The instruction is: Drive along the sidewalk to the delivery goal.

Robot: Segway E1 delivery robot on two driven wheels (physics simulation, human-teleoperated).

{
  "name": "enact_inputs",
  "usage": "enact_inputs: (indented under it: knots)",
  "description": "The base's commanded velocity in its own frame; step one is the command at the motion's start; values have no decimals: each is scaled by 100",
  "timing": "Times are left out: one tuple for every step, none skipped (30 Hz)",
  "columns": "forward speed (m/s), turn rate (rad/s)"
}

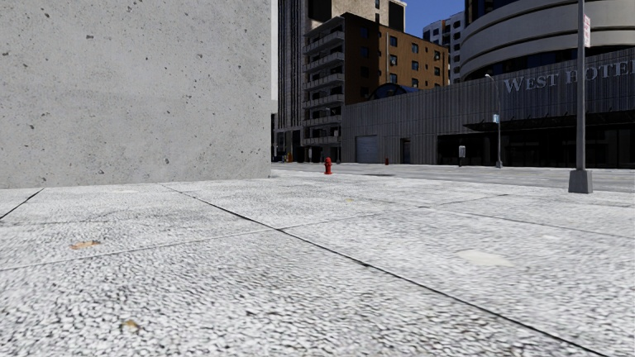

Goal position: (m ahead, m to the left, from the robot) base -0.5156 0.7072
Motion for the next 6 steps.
enact_inputs:
  knots:
    - [0,0]
    - [0,0]
    - [0,0]
    - [0,0]
    - [0,0]
    - [0,0]
